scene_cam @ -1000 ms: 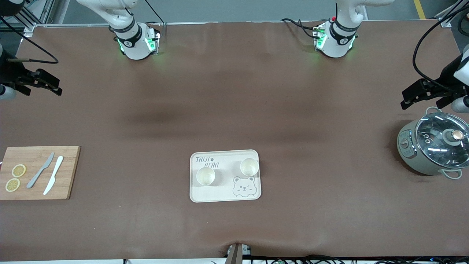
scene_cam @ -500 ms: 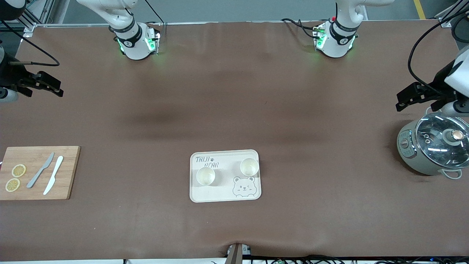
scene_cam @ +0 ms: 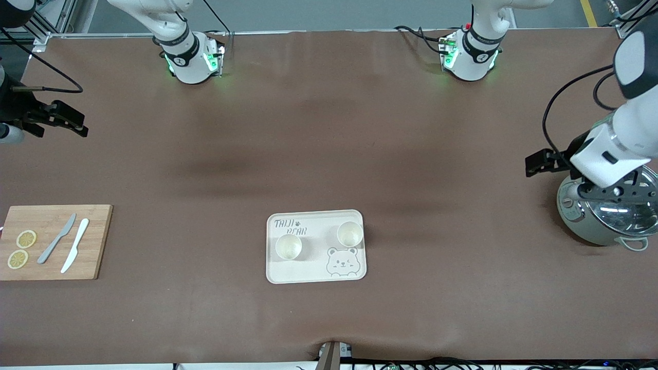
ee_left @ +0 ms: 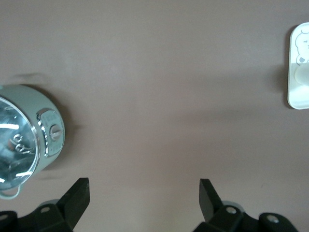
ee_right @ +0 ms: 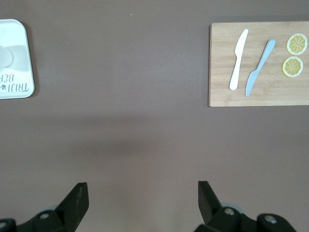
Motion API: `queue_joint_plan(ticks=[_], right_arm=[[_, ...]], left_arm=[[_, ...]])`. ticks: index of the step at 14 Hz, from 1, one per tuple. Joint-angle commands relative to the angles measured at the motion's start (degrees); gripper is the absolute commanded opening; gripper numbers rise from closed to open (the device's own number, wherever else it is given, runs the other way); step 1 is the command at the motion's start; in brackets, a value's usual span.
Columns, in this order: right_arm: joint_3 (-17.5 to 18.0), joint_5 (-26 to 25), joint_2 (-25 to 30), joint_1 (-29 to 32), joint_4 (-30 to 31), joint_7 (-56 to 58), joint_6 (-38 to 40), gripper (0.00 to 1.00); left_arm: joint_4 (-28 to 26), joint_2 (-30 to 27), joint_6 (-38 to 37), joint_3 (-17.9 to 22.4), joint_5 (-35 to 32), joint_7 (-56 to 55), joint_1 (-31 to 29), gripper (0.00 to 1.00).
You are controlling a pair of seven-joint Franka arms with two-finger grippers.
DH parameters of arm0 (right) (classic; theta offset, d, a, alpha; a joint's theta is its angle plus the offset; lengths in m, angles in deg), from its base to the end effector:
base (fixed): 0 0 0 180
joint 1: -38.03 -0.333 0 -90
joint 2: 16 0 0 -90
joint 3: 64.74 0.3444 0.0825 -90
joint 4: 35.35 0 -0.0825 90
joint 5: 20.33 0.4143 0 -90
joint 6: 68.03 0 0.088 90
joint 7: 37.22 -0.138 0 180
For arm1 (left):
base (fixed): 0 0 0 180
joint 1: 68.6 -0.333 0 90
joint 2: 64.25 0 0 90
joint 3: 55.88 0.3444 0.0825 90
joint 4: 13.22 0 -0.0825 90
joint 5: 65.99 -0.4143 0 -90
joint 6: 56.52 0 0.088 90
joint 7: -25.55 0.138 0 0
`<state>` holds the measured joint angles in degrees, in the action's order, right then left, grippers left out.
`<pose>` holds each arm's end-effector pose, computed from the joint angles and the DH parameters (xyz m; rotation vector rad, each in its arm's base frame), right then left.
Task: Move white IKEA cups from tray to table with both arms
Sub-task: 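Move the right gripper toward one cup while the left gripper reaches the other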
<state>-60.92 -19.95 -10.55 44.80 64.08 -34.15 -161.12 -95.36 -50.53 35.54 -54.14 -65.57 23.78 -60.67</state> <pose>0.5537 -0.0261 0.5977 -3.1404 -0.0021 0.0247 0.6568 -0.0743 0.5443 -3.1330 0.1211 0.1036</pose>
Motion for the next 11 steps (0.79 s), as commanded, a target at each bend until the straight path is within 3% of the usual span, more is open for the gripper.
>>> queue_joint_plan(ticks=[1,4,11], right_arm=[[0.5,5.2,-6.3,-0.8,-6.0,0.3,0.3,1.0],[0.5,6.6,-13.9,-2.3,-9.7,0.2,-3.0,1.0],[0.5,6.5,-21.9,-8.1,-9.4,0.1,-18.9,1.0]], left_arm=[[0.8,2.2,2.4,-0.2,0.1,-0.5,0.6,1.0],[0.9,5.3,5.8,-0.3,1.3,-1.6,0.6,1.0],[1.2,12.3,10.2,-0.3,2.9,-10.9,5.3,1.0]])
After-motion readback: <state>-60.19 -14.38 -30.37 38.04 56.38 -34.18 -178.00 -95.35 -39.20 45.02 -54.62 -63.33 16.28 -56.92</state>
